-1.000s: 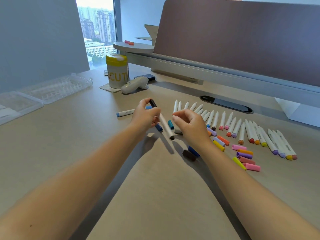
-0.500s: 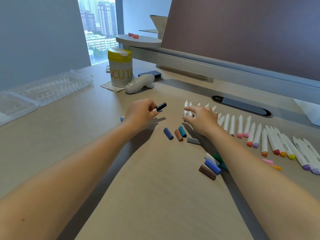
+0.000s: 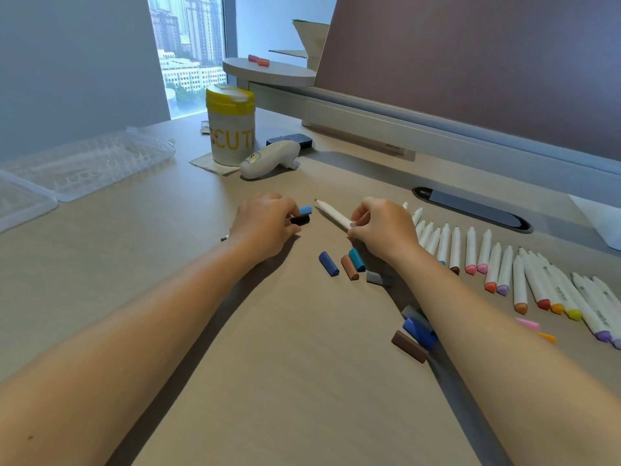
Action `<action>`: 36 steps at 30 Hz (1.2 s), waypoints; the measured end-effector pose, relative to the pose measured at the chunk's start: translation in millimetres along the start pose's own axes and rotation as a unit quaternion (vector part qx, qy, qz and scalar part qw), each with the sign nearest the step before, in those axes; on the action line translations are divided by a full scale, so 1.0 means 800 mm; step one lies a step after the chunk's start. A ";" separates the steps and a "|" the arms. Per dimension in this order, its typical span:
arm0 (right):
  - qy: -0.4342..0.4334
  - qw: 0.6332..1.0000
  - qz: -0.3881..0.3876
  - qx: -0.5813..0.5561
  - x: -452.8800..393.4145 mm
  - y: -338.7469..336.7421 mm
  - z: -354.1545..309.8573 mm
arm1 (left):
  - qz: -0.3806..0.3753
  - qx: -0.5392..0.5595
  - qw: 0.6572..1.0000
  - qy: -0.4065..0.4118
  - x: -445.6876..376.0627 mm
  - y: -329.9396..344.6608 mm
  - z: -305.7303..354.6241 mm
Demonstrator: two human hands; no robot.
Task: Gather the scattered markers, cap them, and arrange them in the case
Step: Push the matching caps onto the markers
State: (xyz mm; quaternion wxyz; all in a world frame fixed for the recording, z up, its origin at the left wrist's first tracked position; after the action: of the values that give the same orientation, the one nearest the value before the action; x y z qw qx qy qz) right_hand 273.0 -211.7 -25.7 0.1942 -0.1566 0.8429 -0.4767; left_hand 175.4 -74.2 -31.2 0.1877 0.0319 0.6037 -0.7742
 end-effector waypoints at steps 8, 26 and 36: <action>0.090 0.949 -0.085 -0.291 0.026 -0.043 0.021 | -0.037 0.089 0.995 0.040 0.014 0.006 0.058; 0.113 0.929 -0.039 -0.349 0.068 -0.074 0.078 | -0.131 0.035 0.991 -0.014 0.001 0.032 0.110; 0.112 0.923 -0.045 -0.365 0.075 -0.071 0.077 | -0.126 0.023 0.991 -0.028 0.008 0.027 0.105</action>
State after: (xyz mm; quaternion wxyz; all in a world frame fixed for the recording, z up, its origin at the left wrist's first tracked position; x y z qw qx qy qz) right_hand 254.1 -312.4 -15.9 0.0056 -0.2002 0.9669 -0.1583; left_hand 191.3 -159.5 -30.7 0.1048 -0.0613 0.5798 -0.8057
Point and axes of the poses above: each hand's wrist, its own x-axis away from the middle knuckle, its own y-axis out of the palm, z = x × y, the point moved 3 cm from there along -x, towards the middle knuckle, and after that the axes turned 10 degrees about y, right-handed, at the moved point
